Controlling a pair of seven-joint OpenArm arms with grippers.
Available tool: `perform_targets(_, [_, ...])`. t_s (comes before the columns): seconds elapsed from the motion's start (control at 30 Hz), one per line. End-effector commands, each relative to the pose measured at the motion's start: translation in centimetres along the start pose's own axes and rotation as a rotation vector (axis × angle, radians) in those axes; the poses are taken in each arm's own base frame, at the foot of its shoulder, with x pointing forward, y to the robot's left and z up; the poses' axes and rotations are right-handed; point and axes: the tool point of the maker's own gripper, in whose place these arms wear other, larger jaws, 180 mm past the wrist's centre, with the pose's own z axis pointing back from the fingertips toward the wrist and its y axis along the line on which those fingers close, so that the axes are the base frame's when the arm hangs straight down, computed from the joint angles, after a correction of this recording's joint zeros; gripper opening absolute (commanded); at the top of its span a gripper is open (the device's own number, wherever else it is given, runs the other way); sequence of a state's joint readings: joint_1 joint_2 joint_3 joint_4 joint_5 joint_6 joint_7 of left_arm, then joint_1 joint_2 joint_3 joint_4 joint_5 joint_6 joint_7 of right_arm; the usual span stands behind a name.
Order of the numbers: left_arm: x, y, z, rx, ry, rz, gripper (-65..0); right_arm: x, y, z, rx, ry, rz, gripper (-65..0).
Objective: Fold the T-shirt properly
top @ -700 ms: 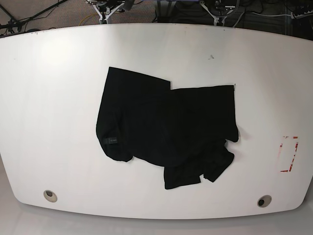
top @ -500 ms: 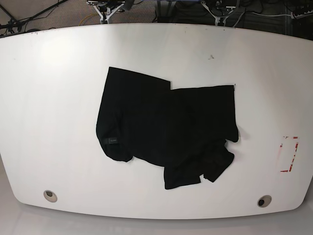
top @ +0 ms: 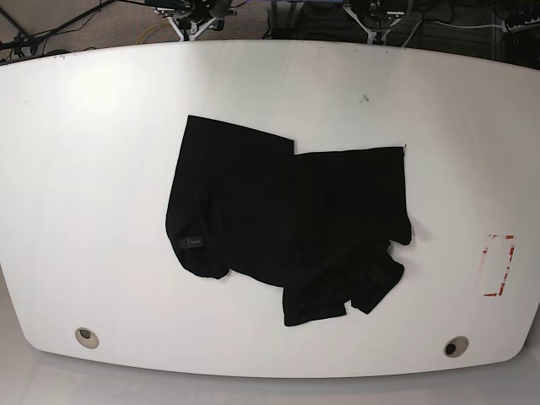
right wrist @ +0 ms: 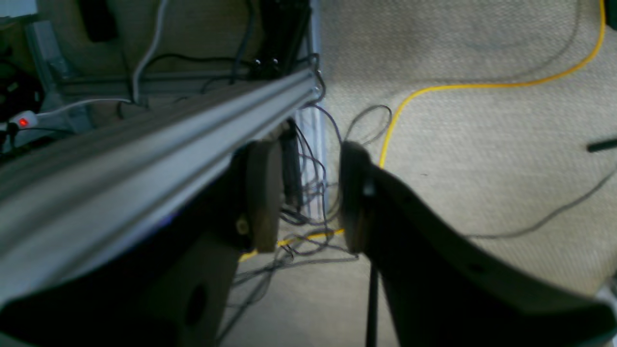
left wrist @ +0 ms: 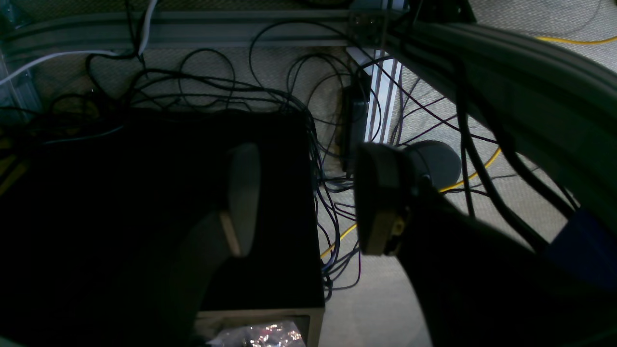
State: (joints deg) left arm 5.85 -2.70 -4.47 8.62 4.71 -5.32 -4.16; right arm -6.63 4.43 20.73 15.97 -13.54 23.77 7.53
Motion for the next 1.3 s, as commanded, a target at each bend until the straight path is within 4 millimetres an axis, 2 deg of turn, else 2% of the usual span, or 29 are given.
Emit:
perform_targets(0.0, [0.2, 0.2, 0.0, 0.002, -0.007, -0.015, -36.4, 0.4, -0.4, 0.2, -0.004, -0.015, 0.004, -45.0])
perform_targets(0.23, [0.2, 0.1, 0.0, -0.001, -0.007, -0.027, -36.4, 0.0, -0.6, 0.3, -0.006, -0.009, 0.003, -45.0])
perform_targets(0.4, [0.6, 0.2, 0.1, 0.001, -0.039, -0.024, -36.4, -1.9, -1.1, 0.9, -0.017, 0.012, 0.002, -45.0])
perform_targets(0.47, [-0.9, 0.5, 0.3, 0.004, -0.041, -0.021, -36.4, -2.5, -1.3, 1.2, -0.024, 0.012, 0.008, -45.0])
perform_targets(0.6, [-1.9, 0.6, 0.7, 0.005, -0.080, -0.020, -36.4, -3.7, -2.0, 2.1, -0.041, 0.006, 0.013, -45.0])
perform_targets(0.7, [-3.5, 0.7, 1.0, 0.006, -0.074, -0.019, -36.4, -4.2, -2.3, 2.7, -0.052, -0.003, 0.021, -45.2])
perform_targets(0.8, [-4.6, 0.8, 1.3, 0.007, -0.082, -0.022, -36.7, -4.8, -1.6, 3.1, -0.047, -0.016, 0.025, -45.3])
perform_targets(0.93, [-5.5, 3.0, 2.6, 0.038, -0.123, -0.057, -36.7, -5.9, -2.0, 4.9, -0.069, -0.037, 0.052, -45.3])
perform_targets(0.97, [-5.2, 3.5, 3.0, 0.044, -0.145, -0.070, -36.7, -6.3, -1.7, 5.2, -0.069, -0.041, 0.052, -45.3])
perform_targets(1.03, [-5.3, 4.0, 3.9, 0.052, -0.174, -0.091, -36.7, -6.7, -1.4, 5.9, -0.072, -0.058, 0.038, -45.3])
perform_targets(1.2, [-5.8, 4.0, 6.3, 0.052, -0.239, -0.124, -36.7, -7.5, -2.1, 8.4, -0.096, -0.106, -0.010, -45.3])
perform_targets(1.27, [-5.9, 5.5, 7.6, 0.069, -0.258, -0.160, -36.7, -7.8, -2.4, 9.7, -0.108, -0.128, -0.021, -45.3])
